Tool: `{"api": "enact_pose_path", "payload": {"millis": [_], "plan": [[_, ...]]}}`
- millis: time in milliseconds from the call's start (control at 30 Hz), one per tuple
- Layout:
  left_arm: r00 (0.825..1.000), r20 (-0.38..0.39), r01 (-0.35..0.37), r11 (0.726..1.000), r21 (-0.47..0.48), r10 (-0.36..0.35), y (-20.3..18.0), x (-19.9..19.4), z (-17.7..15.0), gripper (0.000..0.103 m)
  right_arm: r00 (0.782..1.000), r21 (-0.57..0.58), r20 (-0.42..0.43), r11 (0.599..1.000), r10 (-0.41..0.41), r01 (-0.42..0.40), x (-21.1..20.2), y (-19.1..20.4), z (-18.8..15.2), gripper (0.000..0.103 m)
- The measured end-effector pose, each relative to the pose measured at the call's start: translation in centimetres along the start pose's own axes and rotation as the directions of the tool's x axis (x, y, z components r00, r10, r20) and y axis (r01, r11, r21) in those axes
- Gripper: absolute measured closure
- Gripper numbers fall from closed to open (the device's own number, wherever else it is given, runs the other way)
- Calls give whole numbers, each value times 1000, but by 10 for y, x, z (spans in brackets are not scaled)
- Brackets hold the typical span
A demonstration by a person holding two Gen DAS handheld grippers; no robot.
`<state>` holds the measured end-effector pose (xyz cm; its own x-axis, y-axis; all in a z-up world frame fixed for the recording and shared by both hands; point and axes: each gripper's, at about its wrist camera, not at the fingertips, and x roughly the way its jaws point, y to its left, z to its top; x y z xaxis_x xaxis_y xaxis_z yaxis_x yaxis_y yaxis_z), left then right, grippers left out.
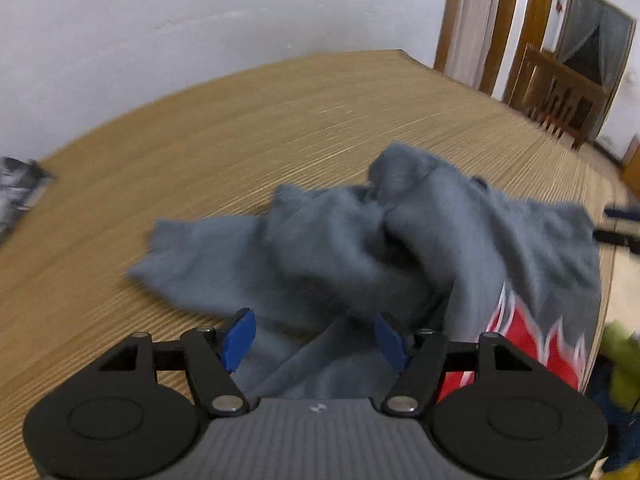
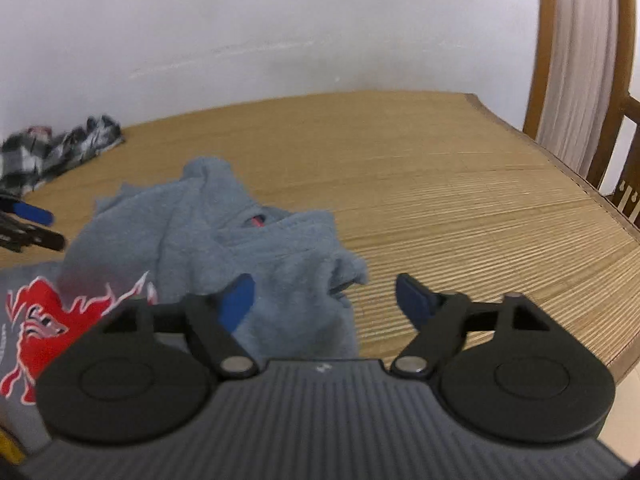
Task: Fold clothes
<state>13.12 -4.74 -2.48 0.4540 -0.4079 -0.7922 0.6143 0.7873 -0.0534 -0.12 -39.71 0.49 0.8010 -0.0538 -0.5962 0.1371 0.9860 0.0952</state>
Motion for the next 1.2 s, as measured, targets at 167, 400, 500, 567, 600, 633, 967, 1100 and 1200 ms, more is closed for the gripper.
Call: {"api": "enact_pose_path", "payload": {"millis": [167,400,500,567,600,633,967,1100,1200], "plan": [[991,-60,108,981,-158,-119,4,59,31,26,988,182,-39,973,148,-139,24,-31,-16,20],[989,-129,39,957,-288,-79,11,106,27,26,960,249,-94,940,263,-233,69,-13,-34,18],[994,-76,56,956,-289,-81,14,97,28,87,970,205,-54,954,236,-220,76,7,-29,29],[996,-13,77,945,-318,-86,21,82,32,92,971,222,-41,949,237,-223,78,15,-23,58],[998,24,67,951,-303,-63,20,70,34,93,971,243,-25,943,238,-225,78,17,-19,73],[997,61,55,956,-287,-39,20,58,37,94,971,264,6,936,238,-232,74,20,-12,77],[658,724,-108,977,-181,207,31,-234,79,93,739,-63,574,918,354,-391,-101,94,136,80],[436,860,-267,951,-158,266,21,-337,77,92,595,-307,722,934,354,-183,-181,153,180,80],[342,894,-338,926,-171,290,13,-393,66,92,521,-428,771,904,367,-2,-231,199,196,80]]}}
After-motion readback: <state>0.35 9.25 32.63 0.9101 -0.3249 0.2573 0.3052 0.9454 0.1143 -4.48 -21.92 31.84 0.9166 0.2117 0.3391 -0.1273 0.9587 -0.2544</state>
